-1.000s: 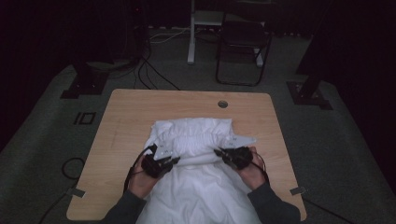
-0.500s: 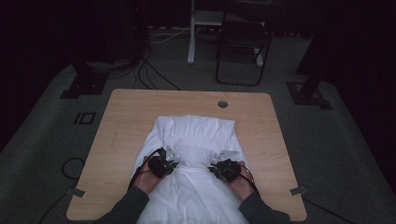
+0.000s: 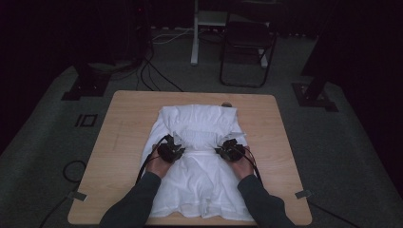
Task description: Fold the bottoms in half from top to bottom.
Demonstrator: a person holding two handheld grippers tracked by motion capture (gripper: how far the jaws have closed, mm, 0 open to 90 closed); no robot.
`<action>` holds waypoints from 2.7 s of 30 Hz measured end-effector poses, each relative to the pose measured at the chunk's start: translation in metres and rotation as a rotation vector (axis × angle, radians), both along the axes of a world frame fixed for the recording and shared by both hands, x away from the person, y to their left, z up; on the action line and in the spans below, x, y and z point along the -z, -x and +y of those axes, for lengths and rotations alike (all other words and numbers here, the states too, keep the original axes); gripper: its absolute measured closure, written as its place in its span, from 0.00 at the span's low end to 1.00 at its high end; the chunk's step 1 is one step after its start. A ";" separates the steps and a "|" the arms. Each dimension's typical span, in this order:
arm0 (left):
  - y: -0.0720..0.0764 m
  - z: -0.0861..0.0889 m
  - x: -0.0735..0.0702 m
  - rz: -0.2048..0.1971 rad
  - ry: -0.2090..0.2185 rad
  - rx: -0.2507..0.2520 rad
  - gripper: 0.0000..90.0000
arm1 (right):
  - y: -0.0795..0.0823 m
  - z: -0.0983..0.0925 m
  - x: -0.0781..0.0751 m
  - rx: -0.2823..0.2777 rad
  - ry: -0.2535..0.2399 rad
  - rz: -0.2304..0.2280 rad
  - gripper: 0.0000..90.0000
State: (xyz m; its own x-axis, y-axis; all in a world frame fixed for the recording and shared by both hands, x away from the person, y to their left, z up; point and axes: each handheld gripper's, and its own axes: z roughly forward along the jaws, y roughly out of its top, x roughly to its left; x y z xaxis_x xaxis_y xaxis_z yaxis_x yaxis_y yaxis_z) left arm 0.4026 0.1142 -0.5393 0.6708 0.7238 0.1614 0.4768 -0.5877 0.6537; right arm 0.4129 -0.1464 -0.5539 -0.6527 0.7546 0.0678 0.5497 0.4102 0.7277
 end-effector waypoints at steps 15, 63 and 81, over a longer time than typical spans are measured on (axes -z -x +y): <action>0.062 0.022 -0.100 -0.179 0.204 0.111 0.94 | 0.050 -0.022 -0.095 -0.080 -0.119 -0.260 0.95; 0.065 0.028 -0.008 0.133 0.305 0.089 0.86 | 0.057 -0.038 -0.020 -0.173 -0.240 0.007 0.85; 0.067 0.005 -0.007 0.132 0.309 0.159 0.75 | 0.054 -0.034 -0.041 -0.017 -0.224 -0.146 0.75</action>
